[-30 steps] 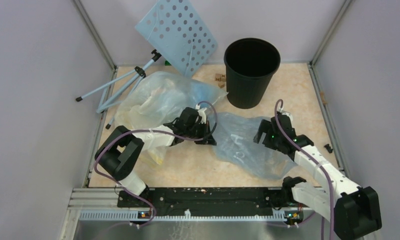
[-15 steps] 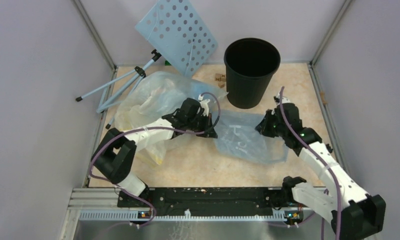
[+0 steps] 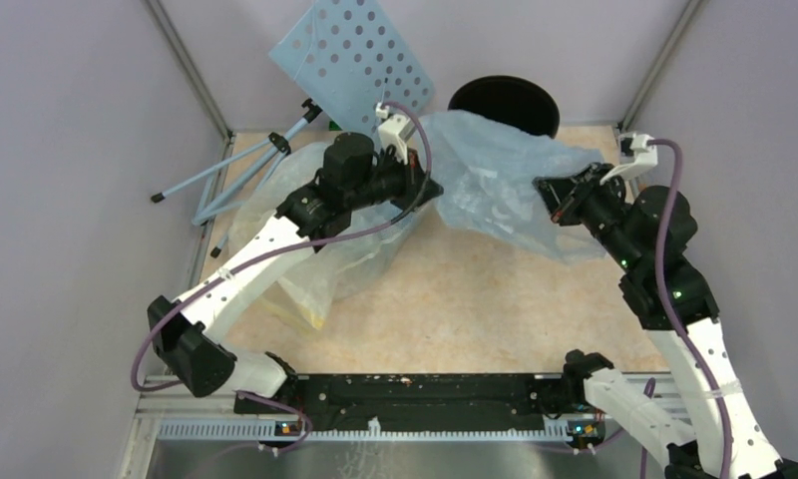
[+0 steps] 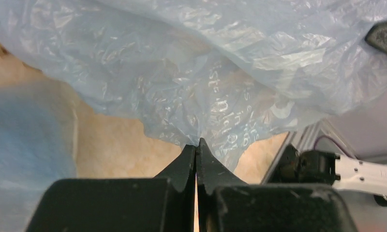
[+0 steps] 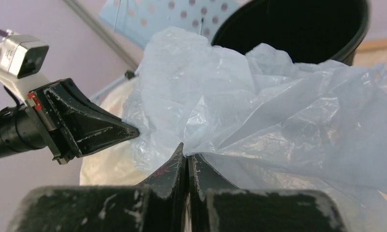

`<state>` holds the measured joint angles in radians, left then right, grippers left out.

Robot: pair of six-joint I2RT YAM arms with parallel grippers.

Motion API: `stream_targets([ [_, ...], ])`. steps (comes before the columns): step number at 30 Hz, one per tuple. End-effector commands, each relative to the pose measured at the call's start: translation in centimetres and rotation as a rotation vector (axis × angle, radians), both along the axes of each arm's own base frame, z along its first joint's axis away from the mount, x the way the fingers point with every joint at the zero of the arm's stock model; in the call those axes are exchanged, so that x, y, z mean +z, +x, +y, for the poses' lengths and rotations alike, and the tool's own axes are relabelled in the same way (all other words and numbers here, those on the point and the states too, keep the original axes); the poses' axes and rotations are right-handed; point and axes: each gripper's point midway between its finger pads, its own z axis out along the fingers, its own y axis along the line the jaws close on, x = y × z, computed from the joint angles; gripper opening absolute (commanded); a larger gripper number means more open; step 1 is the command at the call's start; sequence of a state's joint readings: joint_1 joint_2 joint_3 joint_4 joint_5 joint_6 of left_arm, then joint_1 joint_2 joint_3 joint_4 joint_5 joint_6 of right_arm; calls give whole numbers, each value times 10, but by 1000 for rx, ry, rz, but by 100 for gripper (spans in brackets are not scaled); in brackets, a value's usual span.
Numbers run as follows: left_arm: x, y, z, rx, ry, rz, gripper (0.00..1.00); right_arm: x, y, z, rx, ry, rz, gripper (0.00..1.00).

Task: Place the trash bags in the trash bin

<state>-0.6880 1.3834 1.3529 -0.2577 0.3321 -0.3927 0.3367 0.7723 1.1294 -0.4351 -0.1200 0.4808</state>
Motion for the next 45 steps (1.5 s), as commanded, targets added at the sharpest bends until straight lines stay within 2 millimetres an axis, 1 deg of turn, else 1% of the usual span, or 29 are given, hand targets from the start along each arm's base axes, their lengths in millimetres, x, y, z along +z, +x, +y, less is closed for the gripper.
stream_targets([
  [1, 42, 45, -2, 84, 30, -150, 0, 51, 13, -31, -189, 54, -142, 0],
  [2, 50, 56, -6, 93, 29, -168, 0, 55, 17, -37, -228, 71, -152, 0],
  [3, 69, 68, -11, 102, 11, -208, 0, 61, 20, -40, -252, 88, -165, 0],
  [5, 85, 93, -18, 117, -3, -249, 0, 69, 28, -45, -297, 107, -190, 0],
  [6, 98, 105, -21, 120, -21, -274, 0, 73, 32, -48, -321, 113, -198, 0],
  [8, 111, 132, -29, 133, -48, -302, 0, 75, 44, -54, -373, 106, -193, 0],
  [9, 121, 142, -32, 137, -70, -322, 0, 74, 51, -57, -399, 94, -185, 0],
  [11, 129, 165, -39, 150, -103, -363, 0, 73, 64, -60, -438, 64, -156, 0],
  [14, 134, 188, -51, 173, -163, -429, 0, 75, 82, -56, -448, 33, -141, 0],
  [17, 117, 213, -61, 200, -179, -438, 0, 71, 99, -50, -444, 2, -107, 0],
  [19, 106, 223, -66, 206, -174, -431, 0, 65, 107, -48, -442, -16, -76, 0],
  [20, 101, 226, -68, 204, -173, -425, 0, 62, 109, -47, -445, -22, -63, 0],
  [21, 94, 228, -71, 194, -170, -418, 0, 59, 110, -49, -458, -22, -53, 8],
  [23, 82, 229, -76, 174, -163, -411, 1, 57, 109, -55, -488, -21, -57, 54],
  [24, 78, 228, -77, 168, -158, -408, 5, 60, 108, -56, -492, -20, -70, 62],
  [25, 76, 228, -77, 165, -155, -408, 11, 63, 108, -57, -493, -29, -84, 66],
  [26, 76, 227, -77, 162, -152, -410, 19, 66, 107, -58, -493, -36, -90, 67],
  [28, 81, 225, -76, 154, -151, -424, 26, 73, 107, -60, -497, -52, -97, 68],
  [30, 88, 221, -72, 156, -144, -436, 37, 81, 105, -65, -519, -70, -110, 69],
  [31, 93, 218, -69, 160, -143, -444, 45, 87, 103, -69, -538, -76, -121, 69],
  [32, 94, 216, -66, 166, -134, -445, 56, 91, 102, -75, -566, -83, -132, 69],
  [33, 99, 214, -62, 175, -135, -454, 62, 94, 101, -80, -586, -89, -143, 69],
  [34, 102, 212, -59, 182, -133, -458, 69, 98, 99, -85, -611, -95, -154, 69],
  [35, 102, 211, -57, 189, -127, -460, 74, 103, 97, -91, -640, -102, -167, 70],
  [37, 108, 207, -52, 204, -122, -469, 79, 112, 96, -96, -664, -119, -187, 70],
  [39, 111, 206, -48, 215, -114, -465, 81, 119, 99, -93, -646, -146, -201, 69],
  [42, 108, 207, -38, 259, -95, -427, 82, 121, 113, -75, -555, -213, -189, 61],
  [45, 96, 208, -29, 284, -85, -362, 82, 111, 135, -52, -447, -278, -129, 53],
])
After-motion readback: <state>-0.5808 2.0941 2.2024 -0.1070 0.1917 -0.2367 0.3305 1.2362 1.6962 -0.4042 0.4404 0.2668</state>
